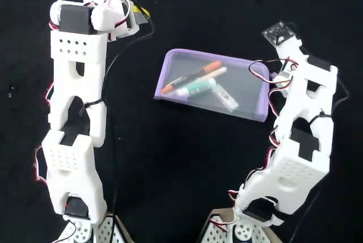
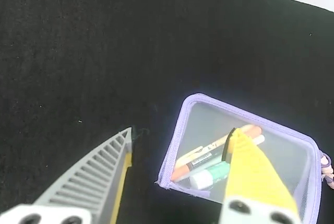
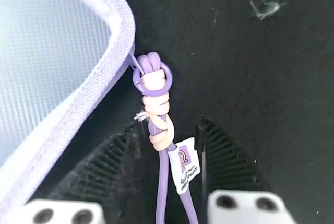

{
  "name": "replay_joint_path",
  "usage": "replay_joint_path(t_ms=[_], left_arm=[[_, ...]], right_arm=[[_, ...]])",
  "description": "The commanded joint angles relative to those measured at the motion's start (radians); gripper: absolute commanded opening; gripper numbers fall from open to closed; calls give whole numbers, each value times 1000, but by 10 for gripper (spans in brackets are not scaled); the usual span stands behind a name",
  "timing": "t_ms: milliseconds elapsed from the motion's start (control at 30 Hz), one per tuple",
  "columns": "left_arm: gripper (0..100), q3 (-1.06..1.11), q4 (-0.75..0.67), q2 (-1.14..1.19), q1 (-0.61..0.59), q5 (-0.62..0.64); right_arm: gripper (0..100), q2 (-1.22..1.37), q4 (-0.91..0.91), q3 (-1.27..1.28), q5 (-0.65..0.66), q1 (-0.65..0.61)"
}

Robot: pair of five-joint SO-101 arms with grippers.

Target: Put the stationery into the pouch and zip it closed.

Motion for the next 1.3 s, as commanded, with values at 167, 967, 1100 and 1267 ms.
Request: replay_joint_path(t_ms=[167, 967, 1100, 1267], left_arm=[[293, -4, -17, -43, 8, -6], [293, -4, -17, -43, 4, -6], [293, -4, -17, -43, 4, -6], [293, -4, -18, -43, 5, -6]], right_arm=[[162, 70, -25, -27, 80, -15], [11, 240, 37, -380, 72, 0], [11, 185, 37, -441, 23, 25], [11, 117, 72, -532, -18, 40]])
